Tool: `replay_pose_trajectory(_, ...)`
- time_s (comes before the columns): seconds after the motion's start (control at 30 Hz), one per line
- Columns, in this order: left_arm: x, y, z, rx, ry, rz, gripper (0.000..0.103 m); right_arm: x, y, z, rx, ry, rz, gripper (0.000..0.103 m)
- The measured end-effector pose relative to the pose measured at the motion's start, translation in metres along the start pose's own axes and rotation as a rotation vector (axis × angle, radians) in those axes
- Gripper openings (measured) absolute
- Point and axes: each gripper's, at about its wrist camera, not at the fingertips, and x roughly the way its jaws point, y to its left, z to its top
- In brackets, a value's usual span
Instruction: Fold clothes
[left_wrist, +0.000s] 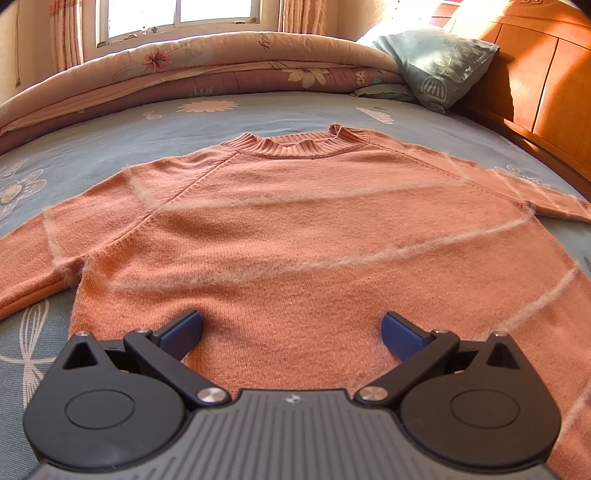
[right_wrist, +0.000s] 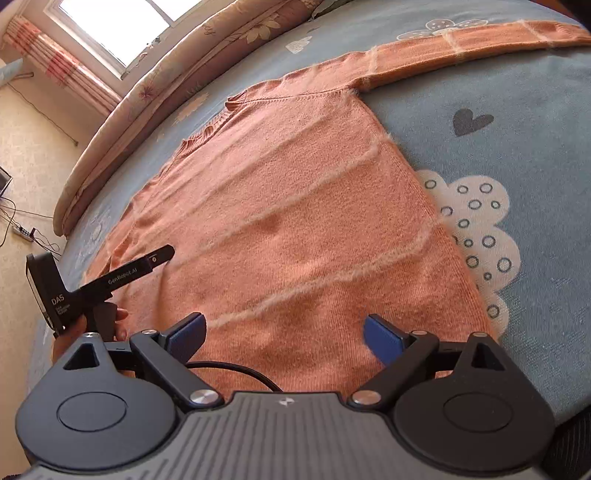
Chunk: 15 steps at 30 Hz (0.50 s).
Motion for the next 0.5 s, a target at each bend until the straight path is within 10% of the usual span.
replay_pose_trajectory(0.5, 0.001, 0.000, -0.001, 0.001, -0.004, 0.004, 0.103, -0.011, 0.002, 0.024, -0.041, -0.077, 0.005, 0.099)
